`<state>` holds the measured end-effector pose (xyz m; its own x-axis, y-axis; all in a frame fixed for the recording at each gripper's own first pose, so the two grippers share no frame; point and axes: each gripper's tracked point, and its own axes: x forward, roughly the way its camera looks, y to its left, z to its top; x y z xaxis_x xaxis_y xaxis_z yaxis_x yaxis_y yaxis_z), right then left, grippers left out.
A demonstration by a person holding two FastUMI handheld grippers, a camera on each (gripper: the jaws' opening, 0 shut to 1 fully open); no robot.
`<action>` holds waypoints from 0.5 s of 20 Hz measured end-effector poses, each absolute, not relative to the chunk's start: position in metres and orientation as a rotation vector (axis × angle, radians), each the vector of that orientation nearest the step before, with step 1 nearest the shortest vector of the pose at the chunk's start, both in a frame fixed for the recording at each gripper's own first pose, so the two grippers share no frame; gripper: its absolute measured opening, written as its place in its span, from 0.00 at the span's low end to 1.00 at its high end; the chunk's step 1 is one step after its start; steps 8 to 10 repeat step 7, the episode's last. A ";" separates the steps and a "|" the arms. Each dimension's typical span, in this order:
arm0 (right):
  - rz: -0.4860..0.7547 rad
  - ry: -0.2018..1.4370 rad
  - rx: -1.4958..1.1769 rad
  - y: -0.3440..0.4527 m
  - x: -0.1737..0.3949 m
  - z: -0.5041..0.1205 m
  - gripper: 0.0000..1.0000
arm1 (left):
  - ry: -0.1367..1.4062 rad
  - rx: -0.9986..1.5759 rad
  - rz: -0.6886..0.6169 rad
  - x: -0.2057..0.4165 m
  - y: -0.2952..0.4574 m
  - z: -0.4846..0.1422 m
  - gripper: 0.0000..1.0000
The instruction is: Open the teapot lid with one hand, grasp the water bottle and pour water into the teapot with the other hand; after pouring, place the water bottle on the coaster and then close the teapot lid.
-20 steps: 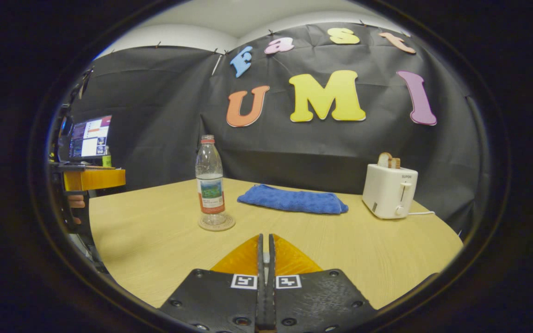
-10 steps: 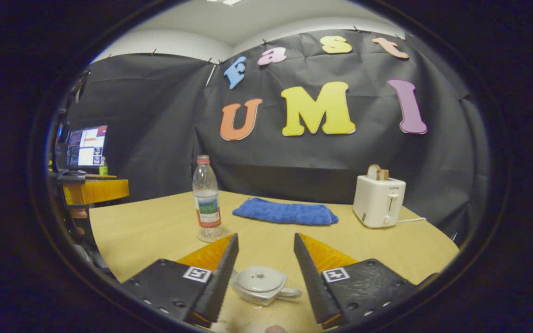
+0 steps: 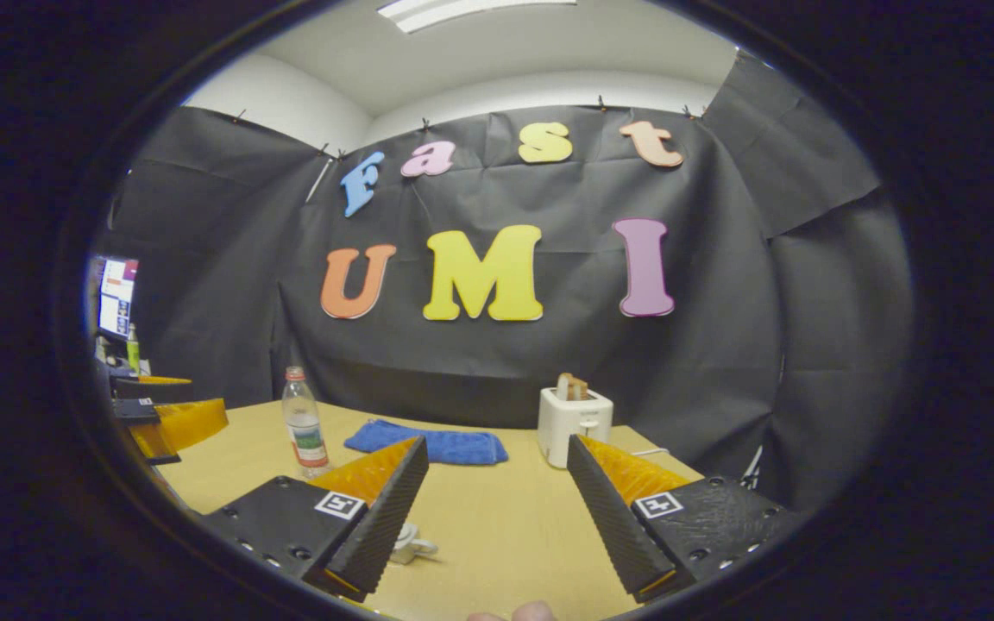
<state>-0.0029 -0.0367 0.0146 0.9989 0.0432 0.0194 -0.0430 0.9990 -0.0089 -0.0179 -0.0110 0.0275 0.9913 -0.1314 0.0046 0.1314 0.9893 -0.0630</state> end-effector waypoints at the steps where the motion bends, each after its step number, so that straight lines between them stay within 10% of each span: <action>1: 0.031 -0.012 0.001 -0.039 -0.010 0.012 0.98 | -0.017 -0.057 -0.132 -0.023 -0.016 0.033 0.98; 10: 0.029 -0.023 0.010 -0.026 -0.031 0.010 0.99 | -0.064 -0.026 -0.066 -0.039 -0.008 0.039 0.98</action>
